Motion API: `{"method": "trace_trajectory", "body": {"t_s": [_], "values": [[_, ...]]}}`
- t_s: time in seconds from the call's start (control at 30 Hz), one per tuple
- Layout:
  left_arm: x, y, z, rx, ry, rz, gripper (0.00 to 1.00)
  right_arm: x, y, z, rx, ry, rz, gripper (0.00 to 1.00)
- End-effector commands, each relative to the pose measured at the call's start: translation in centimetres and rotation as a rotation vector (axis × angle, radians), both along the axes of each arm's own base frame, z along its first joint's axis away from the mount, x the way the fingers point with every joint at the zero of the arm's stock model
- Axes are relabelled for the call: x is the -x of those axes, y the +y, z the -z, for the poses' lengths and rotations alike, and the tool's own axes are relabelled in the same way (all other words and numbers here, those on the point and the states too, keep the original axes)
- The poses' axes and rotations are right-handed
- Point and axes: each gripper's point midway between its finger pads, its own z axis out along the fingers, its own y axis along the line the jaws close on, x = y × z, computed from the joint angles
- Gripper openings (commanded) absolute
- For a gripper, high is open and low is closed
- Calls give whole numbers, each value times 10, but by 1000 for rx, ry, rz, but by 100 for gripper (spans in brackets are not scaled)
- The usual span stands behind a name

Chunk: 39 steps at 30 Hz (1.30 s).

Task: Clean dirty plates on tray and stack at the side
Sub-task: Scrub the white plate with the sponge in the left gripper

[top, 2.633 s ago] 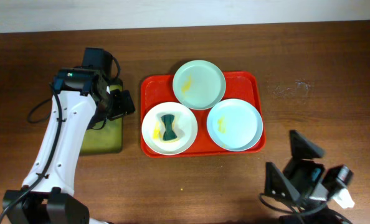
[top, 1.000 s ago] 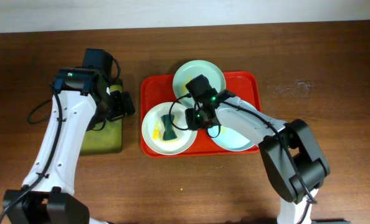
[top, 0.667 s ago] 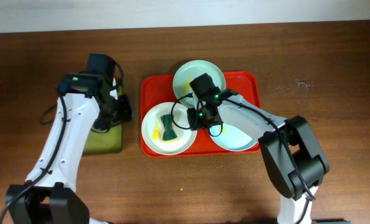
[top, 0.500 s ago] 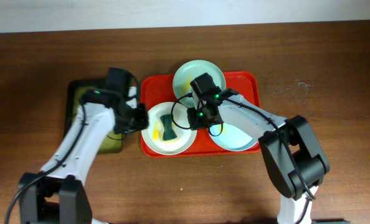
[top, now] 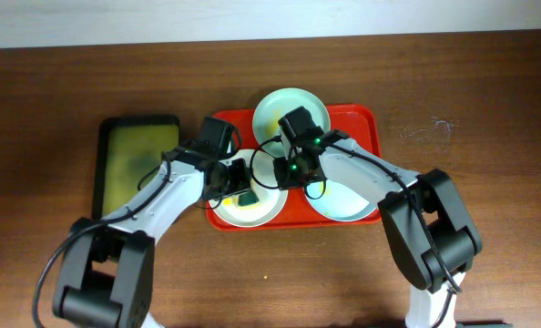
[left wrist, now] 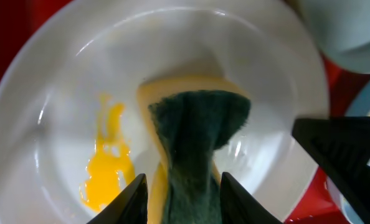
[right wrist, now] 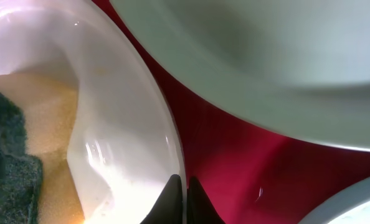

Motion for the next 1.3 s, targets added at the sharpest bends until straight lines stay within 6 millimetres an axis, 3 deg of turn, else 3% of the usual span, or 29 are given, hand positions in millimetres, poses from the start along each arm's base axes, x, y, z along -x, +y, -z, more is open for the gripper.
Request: {"method": "trace_trajectory", "body": {"t_s": [0.0, 0.13, 0.23, 0.4, 0.47, 0.5, 0.6, 0.73, 0.87, 1.03, 1.1, 1.27], "values": [[2, -6, 13, 15, 29, 0, 36, 6, 8, 4, -32, 16, -36, 4], [4, -16, 20, 13, 30, 25, 41, 6, 8, 4, -32, 17, -36, 4], [4, -18, 21, -10, 17, 34, 34, 6, 8, 4, -32, 17, -36, 4], [0, 4, 26, -130, -8, -3, 22, 7, 7, 5, -28, 23, -36, 4], [0, 19, 28, -211, -13, -24, 6, 7, 7, 5, -29, 23, -36, 4], [-1, 30, 28, -270, -19, -39, 3, 7, 7, 5, -29, 23, -36, 4], [0, 62, 26, -446, -38, -76, 0, 7, 7, 5, -29, 23, -36, 4], [-13, 75, 5, -537, -78, -102, 0, 7, 7, 5, -28, 23, -36, 4], [-29, 63, -21, -491, -107, -106, 0, 7, 7, 5, -29, 23, -36, 4], [-18, -1, -9, -145, -17, -6, 0, 6, 8, 4, -31, 19, -35, 4], [-17, -13, 2, -97, 10, 16, 0, 7, 9, 4, -36, 23, -37, 4], [-7, -8, 51, -151, 118, 21, 0, 7, 9, 4, -40, 24, -39, 4]]}}
